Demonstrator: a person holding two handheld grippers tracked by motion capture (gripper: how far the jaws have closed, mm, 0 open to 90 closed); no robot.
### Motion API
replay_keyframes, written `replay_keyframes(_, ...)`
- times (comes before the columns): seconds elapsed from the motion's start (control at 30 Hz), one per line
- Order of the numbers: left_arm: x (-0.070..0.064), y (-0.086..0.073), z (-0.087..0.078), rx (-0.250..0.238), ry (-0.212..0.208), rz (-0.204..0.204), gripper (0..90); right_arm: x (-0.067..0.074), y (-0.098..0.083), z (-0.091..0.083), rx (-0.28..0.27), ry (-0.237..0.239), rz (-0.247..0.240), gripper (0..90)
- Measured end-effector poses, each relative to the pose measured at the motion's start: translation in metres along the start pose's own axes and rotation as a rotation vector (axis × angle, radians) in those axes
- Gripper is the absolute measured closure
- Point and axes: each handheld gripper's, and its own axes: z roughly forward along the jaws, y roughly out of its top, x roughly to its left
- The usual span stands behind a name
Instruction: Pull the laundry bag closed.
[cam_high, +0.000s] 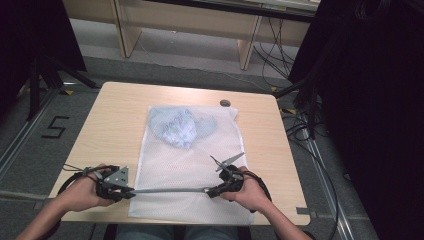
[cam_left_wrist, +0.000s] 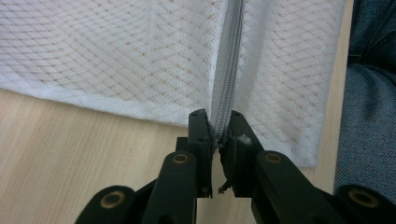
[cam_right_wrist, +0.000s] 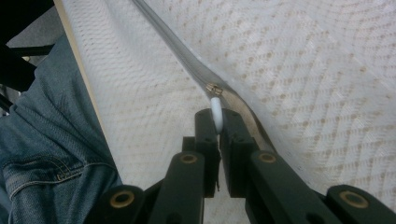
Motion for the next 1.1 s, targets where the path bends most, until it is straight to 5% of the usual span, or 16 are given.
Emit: replay_keyframes(1.1, 0.003, 0.000, -0.002, 0.036, -0.009, 0.022, 81.9, -0.025, -0.024, -0.026, -0.011, -0.020, 0.096, 87.0)
